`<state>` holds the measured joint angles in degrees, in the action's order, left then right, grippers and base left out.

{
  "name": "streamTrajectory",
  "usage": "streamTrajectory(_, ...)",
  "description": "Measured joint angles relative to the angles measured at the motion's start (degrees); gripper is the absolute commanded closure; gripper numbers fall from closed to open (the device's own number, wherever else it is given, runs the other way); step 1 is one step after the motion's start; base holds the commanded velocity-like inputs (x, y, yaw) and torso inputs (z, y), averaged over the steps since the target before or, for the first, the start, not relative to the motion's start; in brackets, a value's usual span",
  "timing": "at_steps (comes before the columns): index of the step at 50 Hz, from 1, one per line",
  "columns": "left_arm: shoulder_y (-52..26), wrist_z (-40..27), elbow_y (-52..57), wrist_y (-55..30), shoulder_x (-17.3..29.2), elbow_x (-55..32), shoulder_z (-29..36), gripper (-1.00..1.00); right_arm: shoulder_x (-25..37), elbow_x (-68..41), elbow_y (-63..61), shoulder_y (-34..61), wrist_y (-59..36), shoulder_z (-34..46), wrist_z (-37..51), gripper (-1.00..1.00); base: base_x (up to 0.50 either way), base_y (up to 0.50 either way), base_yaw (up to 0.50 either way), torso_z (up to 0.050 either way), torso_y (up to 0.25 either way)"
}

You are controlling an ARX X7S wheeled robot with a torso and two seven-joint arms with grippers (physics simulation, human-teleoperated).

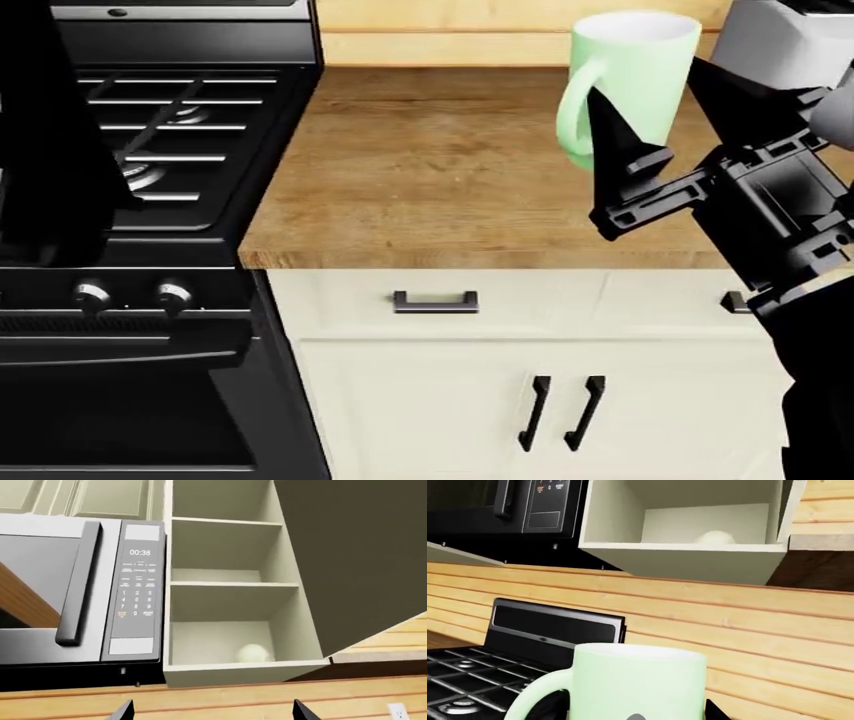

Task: Pick the mug from the cabinet, place it under the coffee machine dispenser, and press the start button.

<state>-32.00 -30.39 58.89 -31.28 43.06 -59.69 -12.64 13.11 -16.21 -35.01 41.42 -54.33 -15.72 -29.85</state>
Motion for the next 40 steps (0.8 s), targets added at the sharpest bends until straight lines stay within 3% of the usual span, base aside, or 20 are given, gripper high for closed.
streamTrajectory(40, 1.7, -0.3, -1.1, 4.4, 1.8, -0.6, 1.4, -1.00, -0.8, -2.1, 0.2, -0.1, 0.0, -0.9, 1.9, 1.00, 0.00, -0.50, 0.00, 0.000, 0.000)
